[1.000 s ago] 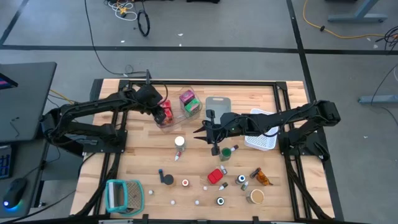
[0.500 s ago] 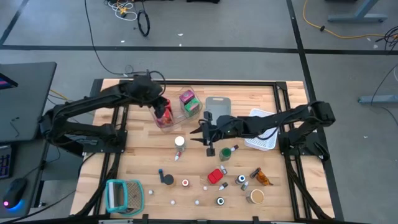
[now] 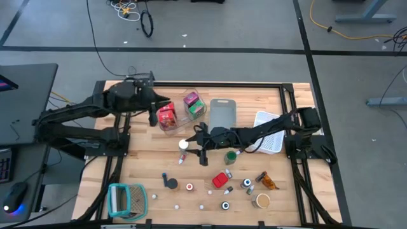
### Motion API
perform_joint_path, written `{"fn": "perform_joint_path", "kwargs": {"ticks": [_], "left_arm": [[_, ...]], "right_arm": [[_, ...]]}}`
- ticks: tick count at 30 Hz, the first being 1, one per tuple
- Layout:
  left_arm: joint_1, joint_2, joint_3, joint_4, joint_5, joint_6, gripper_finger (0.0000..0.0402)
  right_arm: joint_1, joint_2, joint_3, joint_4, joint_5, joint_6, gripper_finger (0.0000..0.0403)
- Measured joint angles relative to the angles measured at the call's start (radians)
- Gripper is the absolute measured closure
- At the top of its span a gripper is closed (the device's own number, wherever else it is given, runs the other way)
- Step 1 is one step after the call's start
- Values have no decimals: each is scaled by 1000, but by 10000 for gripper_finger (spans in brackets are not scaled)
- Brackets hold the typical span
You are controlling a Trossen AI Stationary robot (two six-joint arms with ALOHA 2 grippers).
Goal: Pick & Place Kitchen Items
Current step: Put the white spice bottle into the gray bin
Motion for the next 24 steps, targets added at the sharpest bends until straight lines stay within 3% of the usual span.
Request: {"fn": "perform_joint_path", "kwargs": {"ticks": [5,10,15,24], "left_arm": [[-70,-40,-88,93,-2,49,347],[-95,-50,-168,228,-5,76,347],[-97,-49,-218,323,-6,94,347],[-97,-49,-222,334,-5,112,349]], "right_arm": [[0,68,0,83,0,36,158],[-7,122,0,221,86,31,134],[-22,132,0,228,77,104,114],[-23,133,0,205,73,120,111]]}}
